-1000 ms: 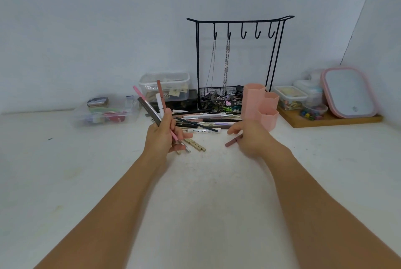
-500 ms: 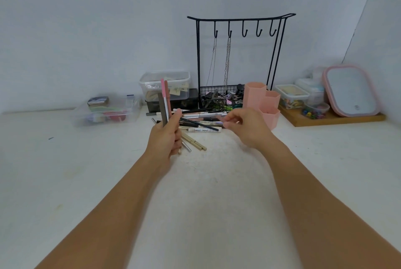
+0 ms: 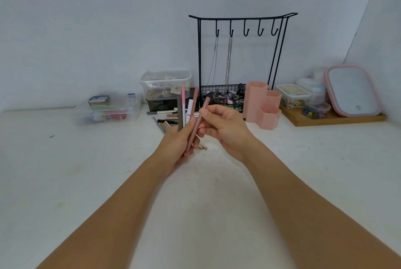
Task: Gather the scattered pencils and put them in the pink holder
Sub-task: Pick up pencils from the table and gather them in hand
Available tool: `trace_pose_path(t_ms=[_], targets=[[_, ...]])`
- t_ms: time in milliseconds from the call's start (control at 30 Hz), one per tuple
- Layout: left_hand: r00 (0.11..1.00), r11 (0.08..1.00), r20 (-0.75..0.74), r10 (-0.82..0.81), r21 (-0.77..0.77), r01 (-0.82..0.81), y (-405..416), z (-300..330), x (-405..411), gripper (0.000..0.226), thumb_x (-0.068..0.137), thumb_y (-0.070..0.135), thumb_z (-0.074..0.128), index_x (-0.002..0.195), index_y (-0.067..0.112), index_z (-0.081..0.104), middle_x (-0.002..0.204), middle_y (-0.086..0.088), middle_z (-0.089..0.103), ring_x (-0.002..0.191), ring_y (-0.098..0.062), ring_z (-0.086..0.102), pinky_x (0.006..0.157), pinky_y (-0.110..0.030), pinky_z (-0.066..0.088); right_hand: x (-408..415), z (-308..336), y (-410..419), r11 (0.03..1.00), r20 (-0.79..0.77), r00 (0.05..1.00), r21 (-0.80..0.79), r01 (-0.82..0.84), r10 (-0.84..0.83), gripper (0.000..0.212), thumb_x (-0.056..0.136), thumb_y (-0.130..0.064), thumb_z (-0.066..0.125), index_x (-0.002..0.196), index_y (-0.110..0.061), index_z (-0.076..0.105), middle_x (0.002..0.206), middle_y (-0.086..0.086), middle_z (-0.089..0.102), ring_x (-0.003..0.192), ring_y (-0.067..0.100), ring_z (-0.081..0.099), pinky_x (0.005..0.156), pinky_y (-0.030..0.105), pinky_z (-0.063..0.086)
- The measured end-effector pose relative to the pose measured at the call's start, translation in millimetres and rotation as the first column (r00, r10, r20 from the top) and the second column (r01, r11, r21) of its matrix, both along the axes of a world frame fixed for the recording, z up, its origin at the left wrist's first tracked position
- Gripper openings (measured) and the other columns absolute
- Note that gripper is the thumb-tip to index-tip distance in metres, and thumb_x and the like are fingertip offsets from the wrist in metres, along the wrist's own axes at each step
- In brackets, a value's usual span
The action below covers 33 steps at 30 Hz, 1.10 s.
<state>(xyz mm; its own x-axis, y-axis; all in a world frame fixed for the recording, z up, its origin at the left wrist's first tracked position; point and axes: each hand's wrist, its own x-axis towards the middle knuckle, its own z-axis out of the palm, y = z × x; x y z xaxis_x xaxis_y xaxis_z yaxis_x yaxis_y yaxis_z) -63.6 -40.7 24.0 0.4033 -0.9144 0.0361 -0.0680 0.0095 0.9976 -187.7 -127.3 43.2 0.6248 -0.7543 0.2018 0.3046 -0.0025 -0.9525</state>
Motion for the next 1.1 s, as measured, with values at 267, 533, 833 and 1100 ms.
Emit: trace_pose_path(t_ms=[267, 533, 833, 1100], targets=[[0.982, 0.992, -0.146, -0.122, 0.000, 0.123, 4, -1, 0, 0.036, 0.082, 0.049, 0.072, 0.090, 0.017, 0.055, 0.052, 0.003, 0.035, 0.035, -0.008, 0.030, 0.034, -0.015, 0.017, 9, -13, 1, 0.991, -0.129, 0.990, -0.128, 0.048, -0.065, 0.019, 0.094, -0.020, 0.069, 0.108, -0.008, 0.076, 0.082, -0.003, 0.072, 0.067, 0.002, 0.058, 0.060, 0.017, 0.043], [0.960, 0.975, -0.178, 0.214, -0.016, -0.220, 2, 5, 30, 0.033, 0.100, 0.036, 0.061, 0.076, 0.021, 0.045, 0.053, 0.004, 0.034, 0.040, -0.011, 0.027, 0.037, -0.021, 0.022, -4, -41, -33, 0.594, -0.533, 0.574, -0.798, -0.098, -0.622, 0.029, 0.098, -0.035, 0.060, 0.127, -0.033, 0.067, 0.133, -0.003, 0.054, 0.126, 0.020, 0.042, 0.104, 0.038, 0.040], [0.876, 0.876, -0.037, 0.481, 0.047, -0.479, 1, -6, 46, 0.041, 0.098, 0.050, 0.059, 0.076, 0.015, 0.053, 0.060, -0.002, 0.046, 0.049, -0.016, 0.040, 0.045, -0.027, 0.034, -2, -43, -34, 0.576, -0.574, 0.492, -0.800, -0.168, -0.655, 0.035, 0.101, -0.031, 0.054, 0.137, -0.031, 0.057, 0.136, -0.001, 0.051, 0.127, 0.024, 0.040, 0.100, 0.041, 0.040], [0.887, 0.890, -0.075, 0.456, 0.047, -0.453, 0, -8, 47, 0.041, 0.099, 0.048, 0.058, 0.075, 0.016, 0.051, 0.056, 0.001, 0.043, 0.046, -0.013, 0.037, 0.045, -0.026, 0.033, -2, -43, -34, 0.595, -0.576, 0.459, -0.794, -0.120, -0.676, 0.030, 0.101, -0.033, 0.054, 0.130, -0.028, 0.061, 0.129, 0.006, 0.052, 0.122, 0.026, 0.042, 0.097, 0.039, 0.041]])
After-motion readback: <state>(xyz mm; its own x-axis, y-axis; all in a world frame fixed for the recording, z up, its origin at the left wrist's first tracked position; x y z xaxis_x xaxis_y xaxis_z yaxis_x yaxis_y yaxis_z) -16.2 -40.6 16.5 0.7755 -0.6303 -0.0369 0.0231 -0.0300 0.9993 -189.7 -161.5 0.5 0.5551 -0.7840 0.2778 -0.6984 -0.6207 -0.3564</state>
